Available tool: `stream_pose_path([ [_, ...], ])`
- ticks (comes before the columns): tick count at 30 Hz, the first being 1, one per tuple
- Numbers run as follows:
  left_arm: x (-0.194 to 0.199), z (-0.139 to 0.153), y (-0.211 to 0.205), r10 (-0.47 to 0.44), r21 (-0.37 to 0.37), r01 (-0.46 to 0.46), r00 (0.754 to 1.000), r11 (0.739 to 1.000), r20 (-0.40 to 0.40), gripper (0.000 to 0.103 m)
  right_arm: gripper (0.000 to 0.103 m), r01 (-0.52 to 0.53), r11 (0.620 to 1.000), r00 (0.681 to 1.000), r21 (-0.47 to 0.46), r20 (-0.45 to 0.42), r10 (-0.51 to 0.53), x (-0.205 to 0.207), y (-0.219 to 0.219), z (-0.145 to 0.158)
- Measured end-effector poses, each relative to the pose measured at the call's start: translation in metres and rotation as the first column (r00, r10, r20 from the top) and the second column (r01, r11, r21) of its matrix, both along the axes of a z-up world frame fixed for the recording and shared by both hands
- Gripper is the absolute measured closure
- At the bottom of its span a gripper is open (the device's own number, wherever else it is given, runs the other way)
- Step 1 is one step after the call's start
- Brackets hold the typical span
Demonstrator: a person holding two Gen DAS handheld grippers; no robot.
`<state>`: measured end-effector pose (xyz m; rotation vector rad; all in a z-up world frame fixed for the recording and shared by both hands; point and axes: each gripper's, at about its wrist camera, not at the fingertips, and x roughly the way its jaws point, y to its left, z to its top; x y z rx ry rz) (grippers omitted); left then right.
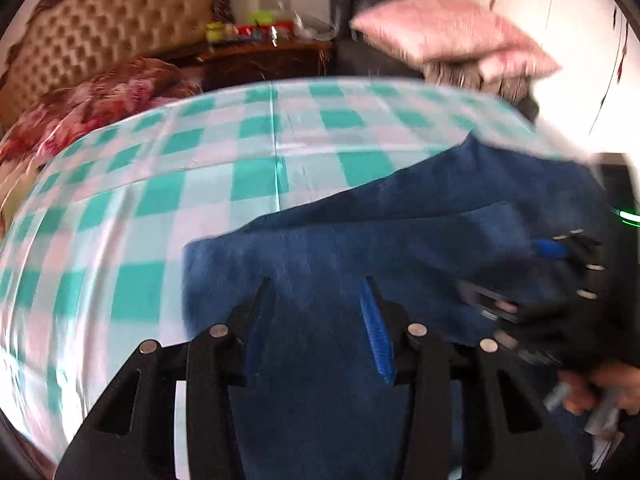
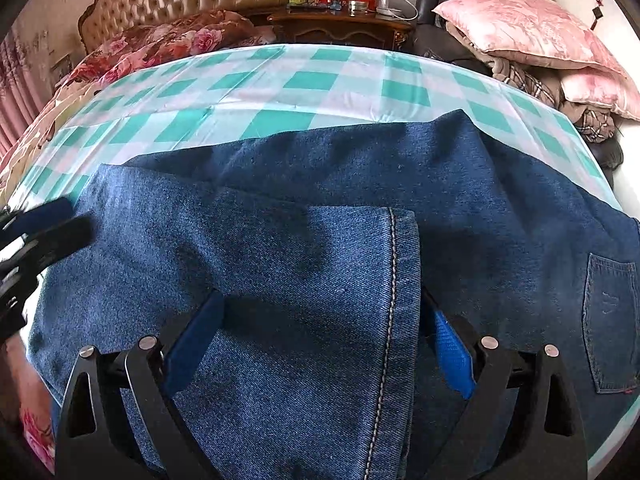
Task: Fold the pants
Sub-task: 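Press and smooth the half-folded jeans with both tools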
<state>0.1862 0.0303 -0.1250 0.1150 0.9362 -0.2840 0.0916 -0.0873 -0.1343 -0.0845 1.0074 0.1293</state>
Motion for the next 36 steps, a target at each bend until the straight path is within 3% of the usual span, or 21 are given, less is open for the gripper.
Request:
stream_pose_path([
  [2, 0.029, -0.016, 0.008, 0.028, 0.069, -0.026, 0.999, 0.997, -0.039, 0.057, 0.012, -0.002, 1.0, 1.0, -0.001, -0.002, 0.002, 0.001, 0.0, 0.0],
  [3, 0.037, -0.016, 0.017, 0.033, 0.023, -0.032, 0.998, 0.999, -0.045, 0.057, 0.012, -0.002, 1.0, 1.0, -0.002, -0.002, 0.002, 0.002, 0.0, 0.0],
  [6, 0.049, 0.0, 0.048, 0.226, 0.058, -0.227, 0.974, 0.972, 0.018, 0.059, 0.012, -0.002, 1.0, 1.0, -0.001, -0.002, 0.002, 0.001, 0.001, 0.0],
  [8, 0.041, 0.01, 0.05, 0.155, -0.122, -0.153, 0.988, 0.981, 0.007, 0.059, 0.012, 0.001, 1.0, 1.0, -0.002, 0.0, -0.001, 0.001, 0.001, 0.0],
  [10, 0.033, 0.008, 0.036, 0.05, -0.163, -0.049, 0.999, 0.985, 0.002, 0.056, 0.012, 0.0, 1.0, 1.0, -0.003, -0.002, 0.0, 0.001, 0.0, 0.0],
  [12, 0.032, -0.008, 0.017, -0.023, -0.103, 0.021, 0.999, 0.994, -0.025, 0.054, 0.012, 0.001, 1.0, 1.0, -0.004, 0.0, -0.001, 0.002, 0.001, 0.0],
  [13, 0.037, -0.02, 0.014, 0.01, -0.015, -0.01, 0.999, 1.0, -0.032, 0.054, 0.012, 0.001, 1.0, 1.0, -0.003, -0.002, -0.001, 0.001, 0.0, 0.0],
  [14, 0.039, -0.02, 0.019, 0.031, -0.024, -0.031, 0.999, 0.999, -0.006, 0.054, 0.012, 0.0, 1.0, 1.0, -0.004, -0.003, 0.0, 0.002, 0.0, 0.0],
  [16, 0.045, -0.013, 0.038, 0.196, 0.039, -0.197, 0.98, 0.98, 0.026, 0.052, 0.012, 0.001, 1.0, 1.0, -0.005, -0.004, -0.001, 0.002, 0.0, 0.0],
  [17, 0.048, -0.009, 0.049, 0.311, 0.105, -0.316, 0.949, 0.943, 0.059, 0.052, 0.012, 0.001, 1.0, 1.0, -0.006, -0.004, -0.001, 0.002, 0.0, 0.0],
  [18, 0.048, -0.006, 0.059, 0.336, 0.066, -0.339, 0.94, 0.939, 0.053, 0.052, 0.012, 0.002, 1.0, 1.0, -0.006, -0.002, -0.002, 0.001, 0.0, 0.0],
  [21, 0.035, 0.0, 0.068, 0.201, -0.209, -0.201, 0.979, 0.957, -0.022, 0.05, 0.012, 0.003, 1.0, 1.0, -0.008, -0.002, -0.003, 0.001, 0.001, 0.0],
  [22, 0.032, -0.001, 0.063, 0.152, -0.223, -0.154, 0.988, 0.963, -0.028, 0.048, 0.012, 0.002, 1.0, 1.0, -0.007, -0.001, -0.002, 0.001, 0.0, 0.0],
  [24, 0.031, -0.01, 0.052, 0.139, -0.09, -0.14, 0.99, 0.986, -0.015, 0.046, 0.012, 0.003, 1.0, 1.0, -0.008, 0.0, -0.003, 0.001, 0.0, 0.0],
  [25, 0.037, -0.02, 0.056, 0.218, 0.057, -0.218, 0.976, 0.974, -0.002, 0.031, 0.012, 0.003, 1.0, 1.0, -0.008, -0.001, -0.003, 0.001, 0.0, 0.0],
  [26, 0.04, -0.02, 0.064, 0.266, 0.045, -0.265, 0.964, 0.963, -0.003, 0.028, 0.012, 0.002, 1.0, 1.0, -0.008, -0.001, -0.002, 0.001, 0.0, 0.0],
  [27, 0.041, -0.013, 0.075, 0.311, -0.038, -0.312, 0.95, 0.949, -0.011, 0.041, 0.011, 0.003, 1.0, 1.0, -0.008, -0.001, -0.003, 0.001, 0.0, 0.0],
  [29, 0.039, 0.002, 0.064, 0.255, -0.098, -0.252, 0.967, 0.963, 0.025, 0.046, 0.011, 0.003, 1.0, 1.0, -0.007, 0.002, -0.003, 0.0, 0.0, -0.001],
  [32, 0.045, 0.011, 0.018, 0.082, -0.014, -0.082, 0.994, 0.997, 0.067, 0.044, 0.011, 0.005, 1.0, 1.0, -0.008, 0.003, -0.005, 0.001, 0.0, 0.0],
  [35, 0.074, -0.02, 0.008, 0.082, 0.111, -0.08, 0.997, 0.991, -0.012, 0.043, 0.011, 0.002, 1.0, 1.0, -0.009, -0.002, -0.002, 0.001, 0.0, 0.0],
  [36, 0.079, -0.025, 0.015, 0.116, 0.136, -0.115, 0.993, 0.984, -0.003, 0.03, 0.011, 0.001, 1.0, 1.0, -0.009, -0.003, -0.001, 0.002, 0.0, 0.0],
])
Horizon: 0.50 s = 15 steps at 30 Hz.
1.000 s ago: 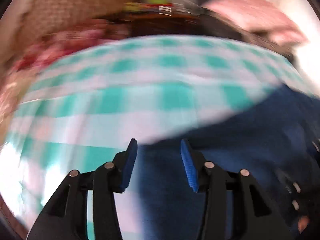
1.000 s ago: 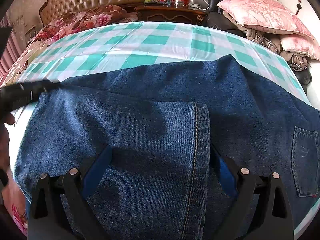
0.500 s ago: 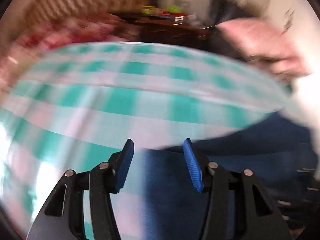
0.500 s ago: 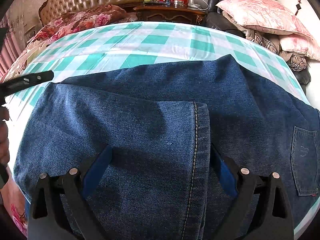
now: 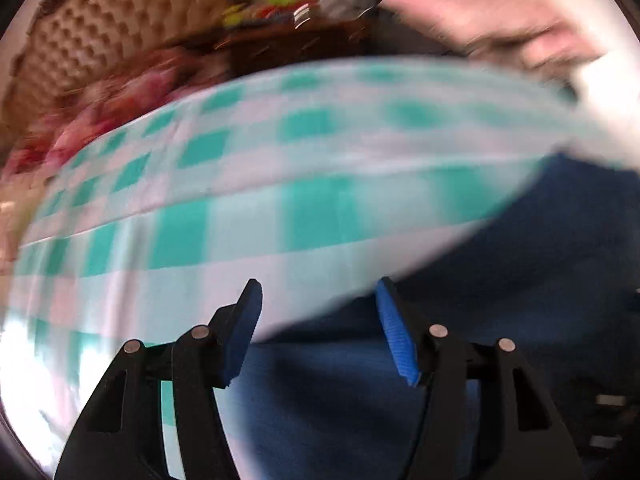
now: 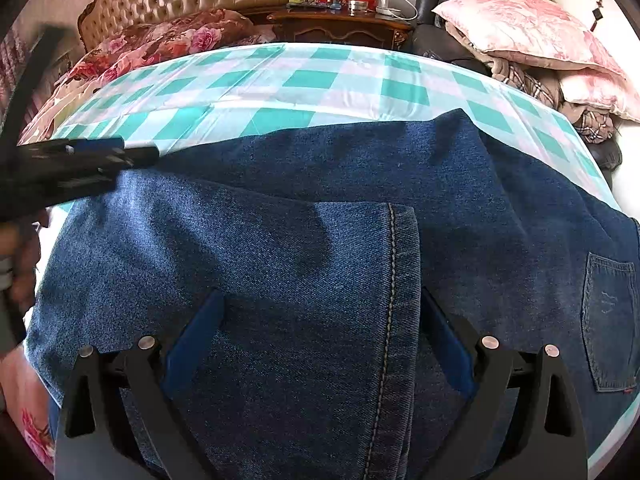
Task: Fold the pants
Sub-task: 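Press and smooth the half-folded jeans with both tools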
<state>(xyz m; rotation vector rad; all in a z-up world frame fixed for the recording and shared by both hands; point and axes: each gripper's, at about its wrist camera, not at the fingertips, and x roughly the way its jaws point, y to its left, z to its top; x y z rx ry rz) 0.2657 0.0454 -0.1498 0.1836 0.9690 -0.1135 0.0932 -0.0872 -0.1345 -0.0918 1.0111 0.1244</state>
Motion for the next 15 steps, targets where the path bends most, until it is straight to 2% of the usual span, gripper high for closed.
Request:
stream_pose_path([
  [1, 0.005, 0.001, 0.018, 0.101, 0.043, -0.101, 0.995, 0.994, 0.01, 0.034, 0.011, 0.0, 1.0, 1.0, 0.0, 0.001, 0.0, 0.0, 0.0, 0.0],
  [2, 0.007, 0.001, 0.029, 0.19, 0.108, -0.191, 0.982, 0.976, 0.014, 0.038, 0.011, 0.0, 1.0, 1.0, 0.002, 0.002, 0.0, 0.0, 0.0, 0.0],
  [3, 0.004, 0.006, 0.044, 0.261, 0.111, -0.263, 0.965, 0.958, 0.034, 0.042, 0.011, 0.0, 1.0, 1.0, 0.003, 0.006, 0.0, -0.001, 0.0, 0.0],
  [5, -0.009, 0.017, 0.047, 0.173, -0.084, -0.17, 0.985, 0.982, 0.021, 0.042, 0.011, 0.005, 1.0, 1.0, 0.004, 0.015, -0.005, -0.002, 0.0, -0.001],
  [6, -0.018, 0.021, 0.041, 0.078, -0.214, -0.073, 0.997, 0.974, 0.011, 0.04, 0.011, 0.004, 1.0, 1.0, 0.003, 0.015, -0.004, -0.002, 0.0, 0.0],
  [7, -0.023, 0.021, 0.036, 0.021, -0.263, -0.018, 1.0, 0.965, 0.008, 0.038, 0.011, 0.001, 1.0, 1.0, 0.002, 0.012, -0.001, -0.002, 0.0, 0.0],
  [8, -0.028, 0.017, 0.029, -0.014, -0.244, 0.014, 1.0, 0.97, 0.0, 0.038, 0.011, -0.001, 1.0, 1.0, 0.002, 0.009, 0.001, -0.001, 0.0, 0.0],
  [9, -0.029, 0.007, 0.02, -0.003, -0.086, 0.003, 1.0, 0.996, -0.007, 0.036, 0.011, -0.002, 1.0, 1.0, 0.002, 0.007, 0.002, -0.001, 0.0, 0.0],
  [10, -0.028, 0.004, 0.021, 0.027, 0.008, -0.027, 0.999, 1.0, 0.018, 0.022, 0.011, -0.002, 1.0, 1.0, 0.003, 0.006, 0.002, -0.001, 0.0, 0.0],
  [11, -0.028, 0.005, 0.028, 0.088, 0.061, -0.091, 0.995, 0.994, 0.047, 0.021, 0.011, 0.0, 1.0, 1.0, 0.004, 0.007, 0.0, -0.001, 0.0, 0.0],
  [12, -0.028, 0.008, 0.033, 0.134, 0.074, -0.137, 0.99, 0.988, 0.042, 0.021, 0.011, 0.002, 1.0, 1.0, 0.003, 0.005, -0.002, 0.0, 0.0, 0.0],
  [14, -0.039, 0.024, 0.044, 0.197, -0.004, -0.197, 0.979, 0.98, 0.057, 0.022, 0.011, 0.003, 1.0, 1.0, 0.005, -0.001, -0.003, 0.001, 0.0, 0.001],
  [15, -0.048, 0.031, 0.042, 0.2, -0.014, -0.199, 0.977, 0.98, 0.076, 0.023, 0.011, 0.003, 1.0, 1.0, 0.01, -0.002, -0.003, 0.001, -0.001, 0.001],
])
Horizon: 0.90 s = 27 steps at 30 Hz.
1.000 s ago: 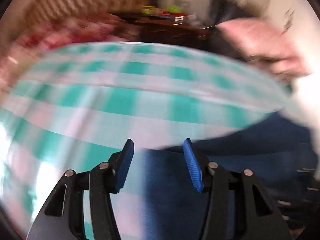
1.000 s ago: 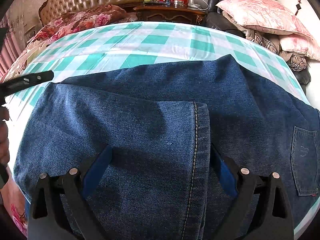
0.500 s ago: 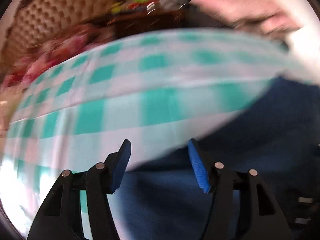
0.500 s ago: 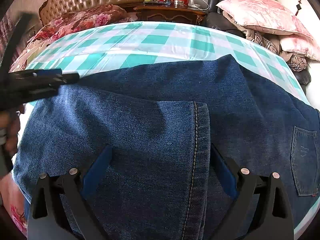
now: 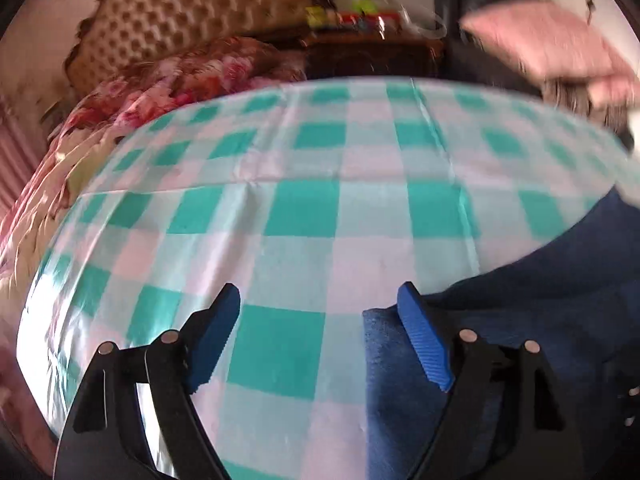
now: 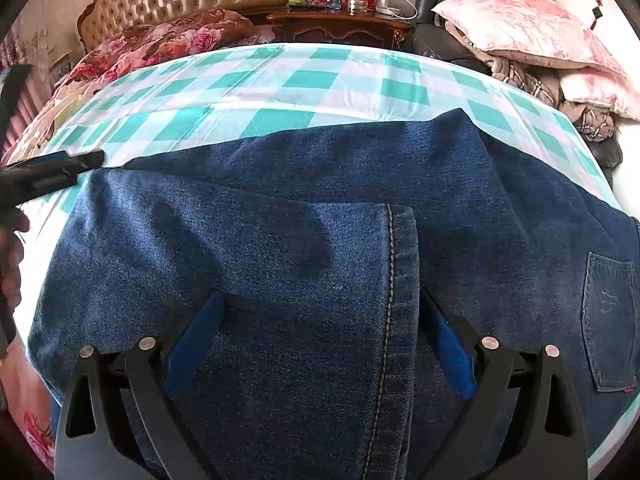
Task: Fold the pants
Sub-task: 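Press and smooth the half-folded jeans with both tools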
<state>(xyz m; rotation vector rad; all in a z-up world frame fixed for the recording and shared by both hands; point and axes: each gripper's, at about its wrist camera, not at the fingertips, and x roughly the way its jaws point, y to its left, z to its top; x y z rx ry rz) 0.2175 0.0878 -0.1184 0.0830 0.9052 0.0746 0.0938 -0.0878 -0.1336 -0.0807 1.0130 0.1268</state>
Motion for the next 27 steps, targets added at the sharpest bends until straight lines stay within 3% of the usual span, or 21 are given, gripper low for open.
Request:
stream_pose_path([
  [3, -0.034, 0.014, -0.019, -0.082, -0.035, 0.083, 0.995, 0.996, 0.052, 0.023, 0.011, -0.016, 1.0, 1.0, -0.002, 0.001, 0.016, 0.001, 0.0, 0.0],
  [5, -0.051, 0.008, -0.03, -0.146, -0.088, 0.149, 0.988, 0.985, 0.04, 0.022, 0.011, -0.019, 1.0, 1.0, -0.004, -0.003, 0.019, 0.001, 0.0, 0.0],
  [6, -0.051, 0.0, -0.03, -0.141, -0.06, 0.141, 0.99, 0.988, 0.018, 0.022, 0.011, -0.02, 1.0, 1.0, -0.003, -0.005, 0.02, 0.002, 0.0, 0.0],
  [7, -0.056, -0.013, -0.03, -0.09, 0.033, 0.09, 0.996, 0.995, -0.012, 0.021, 0.011, -0.021, 1.0, 1.0, -0.003, -0.005, 0.021, 0.001, 0.0, 0.0],
  [8, -0.057, -0.021, -0.023, -0.057, 0.052, 0.058, 0.998, 0.997, -0.024, 0.02, 0.011, -0.023, 1.0, 1.0, -0.005, -0.005, 0.023, 0.001, 0.0, 0.0],
  [9, -0.065, -0.022, -0.006, -0.012, -0.069, 0.011, 1.0, 0.998, -0.017, 0.02, 0.011, -0.025, 1.0, 1.0, -0.006, -0.006, 0.025, 0.001, 0.0, 0.001],
  [10, -0.071, -0.023, 0.009, 0.044, -0.144, -0.046, 0.999, 0.989, -0.022, 0.02, 0.011, -0.02, 1.0, 1.0, -0.014, -0.005, 0.02, -0.001, -0.002, 0.003],
  [12, -0.09, -0.02, 0.025, 0.122, -0.207, -0.123, 0.992, 0.971, -0.018, 0.02, 0.011, 0.0, 0.999, 1.0, -0.041, 0.011, 0.0, -0.005, -0.006, 0.008],
  [15, -0.124, -0.01, 0.022, 0.096, -0.193, -0.088, 0.995, 0.977, 0.035, 0.023, 0.012, 0.004, 1.0, 0.999, -0.028, 0.046, -0.002, -0.017, -0.014, 0.021],
  [17, -0.138, -0.006, 0.013, 0.017, -0.238, -0.003, 0.998, 0.971, 0.059, 0.023, 0.012, -0.023, 1.0, 0.998, 0.002, 0.064, 0.022, -0.028, -0.015, 0.028],
  [19, -0.154, -0.007, -0.006, -0.058, -0.218, 0.071, 0.996, 0.973, 0.067, 0.022, 0.012, -0.055, 0.998, 0.996, -0.033, 0.07, 0.057, -0.038, -0.009, 0.028],
  [22, -0.162, -0.033, -0.011, -0.029, -0.145, 0.03, 1.0, 0.989, 0.006, 0.021, 0.012, -0.032, 0.991, 0.999, -0.128, 0.02, 0.035, -0.042, -0.008, 0.009],
  [24, -0.172, -0.039, 0.004, 0.01, -0.228, 0.001, 0.999, 0.974, 0.046, 0.019, 0.012, -0.009, 0.998, 1.0, -0.067, 0.007, 0.01, -0.044, -0.017, 0.004],
  [27, -0.183, -0.04, 0.01, 0.029, -0.226, -0.017, 0.998, 0.974, 0.052, 0.015, 0.012, 0.003, 0.994, 1.0, -0.106, 0.005, -0.003, -0.048, -0.017, 0.009],
])
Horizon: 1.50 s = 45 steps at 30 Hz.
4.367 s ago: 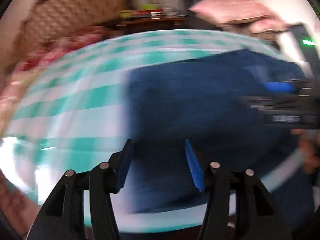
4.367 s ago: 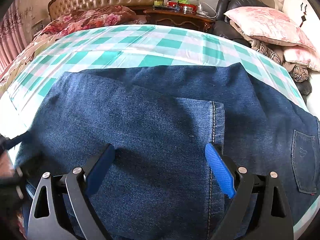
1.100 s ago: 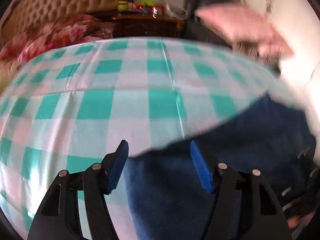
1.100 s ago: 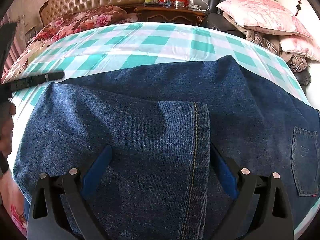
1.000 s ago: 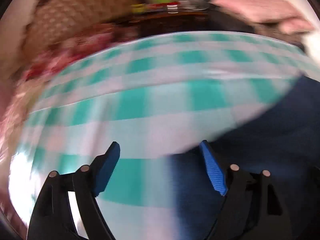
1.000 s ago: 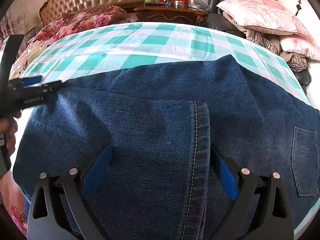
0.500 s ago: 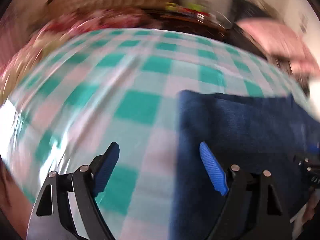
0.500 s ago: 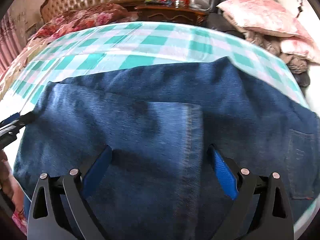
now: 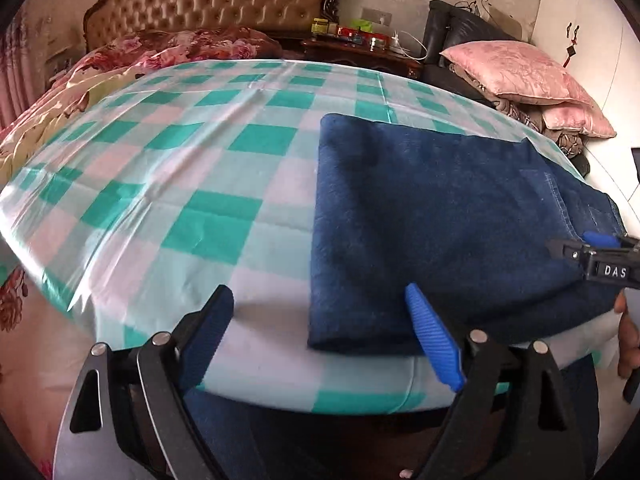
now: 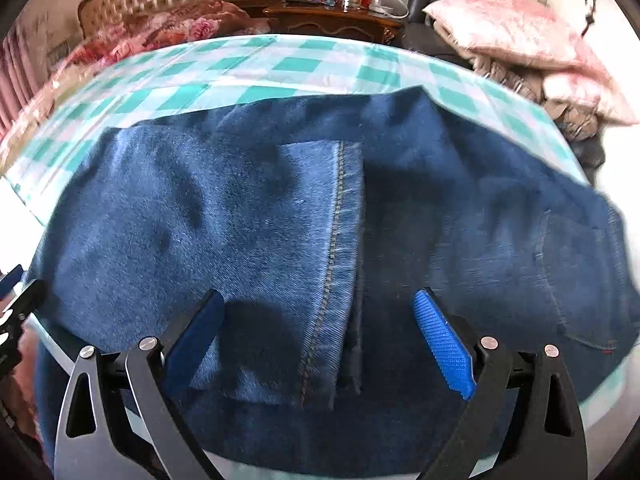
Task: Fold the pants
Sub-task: 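Grasp the folded edge of the jeans with both tools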
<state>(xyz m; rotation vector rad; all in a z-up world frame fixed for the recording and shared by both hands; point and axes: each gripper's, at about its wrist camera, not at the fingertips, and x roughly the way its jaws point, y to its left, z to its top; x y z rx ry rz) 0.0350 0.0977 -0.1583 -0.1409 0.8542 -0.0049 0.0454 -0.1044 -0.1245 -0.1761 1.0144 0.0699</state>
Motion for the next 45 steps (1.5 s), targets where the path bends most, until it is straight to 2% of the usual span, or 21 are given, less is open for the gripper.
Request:
stream_pose_path([
  [2, -0.006, 0.005, 0.0, 0.003, 0.013, -0.003, 1.0, 1.0, 0.002, 0.018, 0.012, -0.005, 1.0, 0.999, -0.02, 0.036, 0.005, -0.003, 0.006, 0.01],
  [4, -0.007, 0.013, -0.003, -0.007, 0.017, 0.006, 1.0, 1.0, 0.016, 0.031, 0.012, -0.009, 1.0, 0.998, 0.018, 0.059, 0.007, -0.005, 0.013, 0.021],
  [5, -0.009, 0.017, -0.004, -0.002, 0.009, 0.002, 1.0, 1.0, 0.018, 0.033, 0.012, -0.01, 1.0, 0.997, 0.026, 0.072, 0.008, -0.005, 0.017, 0.024],
  [7, -0.008, 0.025, -0.003, 0.018, -0.009, -0.018, 0.999, 1.0, 0.028, 0.045, 0.012, -0.033, 0.999, 0.996, 0.029, 0.085, 0.031, -0.005, 0.03, 0.026],
  [12, -0.005, 0.037, -0.011, 0.016, -0.041, -0.014, 0.999, 0.999, 0.045, 0.049, 0.012, -0.068, 0.997, 0.995, 0.041, 0.069, 0.065, -0.006, 0.055, 0.018],
  [15, -0.001, 0.032, -0.019, -0.01, -0.09, 0.012, 1.0, 0.996, 0.02, 0.051, 0.012, -0.064, 0.996, 0.998, 0.06, 0.016, 0.063, -0.006, 0.06, 0.005],
  [17, 0.0, 0.028, -0.025, -0.025, -0.076, 0.027, 1.0, 0.997, 0.017, 0.051, 0.012, -0.044, 0.998, 0.999, 0.055, -0.014, 0.044, -0.006, 0.056, -0.004],
  [20, 0.004, 0.021, -0.028, -0.029, -0.03, 0.029, 1.0, 0.999, -0.001, 0.052, 0.012, -0.06, 0.997, 0.998, 0.047, -0.005, 0.06, -0.008, 0.056, -0.005],
  [24, 0.008, 0.014, -0.018, 0.02, -0.01, -0.021, 0.999, 1.0, -0.035, 0.052, 0.012, -0.059, 0.997, 0.998, 0.049, -0.005, 0.059, -0.008, 0.056, -0.006],
  [26, 0.005, 0.009, -0.004, 0.038, -0.095, -0.042, 0.998, 0.995, -0.043, 0.051, 0.011, -0.061, 0.997, 0.998, 0.054, -0.004, 0.061, -0.008, 0.056, -0.007],
  [29, 0.003, 0.006, 0.005, 0.035, -0.153, -0.042, 0.998, 0.987, -0.044, 0.052, 0.011, -0.063, 0.997, 0.998, 0.05, 0.0, 0.063, -0.008, 0.055, -0.007],
  [31, 0.003, 0.005, 0.005, 0.009, -0.186, -0.017, 0.999, 0.982, -0.044, 0.064, 0.012, -0.061, 0.997, 0.998, 0.041, -0.011, 0.062, -0.007, 0.056, -0.005],
  [32, 0.003, 0.006, 0.004, 0.009, -0.185, -0.017, 0.999, 0.983, -0.042, 0.065, 0.012, -0.055, 0.998, 0.998, 0.024, -0.022, 0.056, -0.006, 0.057, -0.003],
  [33, 0.003, 0.006, 0.004, 0.008, -0.186, -0.016, 0.999, 0.982, -0.041, 0.072, 0.012, -0.052, 0.999, 0.998, 0.013, -0.022, 0.052, -0.005, 0.059, 0.001],
  [34, 0.003, 0.008, 0.007, 0.006, -0.207, -0.014, 0.999, 0.978, -0.039, 0.079, 0.012, -0.066, 0.998, 0.998, 0.023, -0.008, 0.066, -0.003, 0.062, 0.011],
  [36, 0.002, 0.013, 0.014, 0.013, -0.263, -0.019, 1.0, 0.965, -0.025, 0.085, 0.012, -0.122, 0.989, 0.992, 0.088, -0.014, 0.123, 0.01, 0.076, 0.03],
  [39, -0.002, 0.031, 0.008, -0.008, -0.237, 0.015, 1.0, 0.971, 0.03, 0.089, 0.012, -0.207, 0.951, 0.965, 0.228, -0.114, 0.237, 0.049, 0.116, 0.054],
  [41, -0.005, 0.042, -0.001, -0.019, -0.192, 0.031, 0.998, 0.981, 0.061, 0.089, 0.012, -0.27, 0.917, 0.916, 0.292, -0.215, 0.338, 0.079, 0.159, 0.057],
  [42, -0.005, 0.045, -0.004, -0.02, -0.168, 0.032, 0.997, 0.985, 0.07, 0.089, 0.012, -0.286, 0.911, 0.894, 0.298, -0.259, 0.366, 0.09, 0.178, 0.055],
  [43, -0.006, 0.049, -0.009, -0.022, -0.143, 0.033, 0.996, 0.989, 0.082, 0.089, 0.012, -0.31, 0.911, 0.868, 0.271, -0.31, 0.388, 0.101, 0.201, 0.047],
  [45, -0.008, 0.057, -0.02, -0.029, -0.088, 0.039, 0.994, 0.995, 0.105, 0.09, 0.015, -0.349, 0.915, 0.838, 0.2, -0.371, 0.401, 0.112, 0.229, 0.029],
])
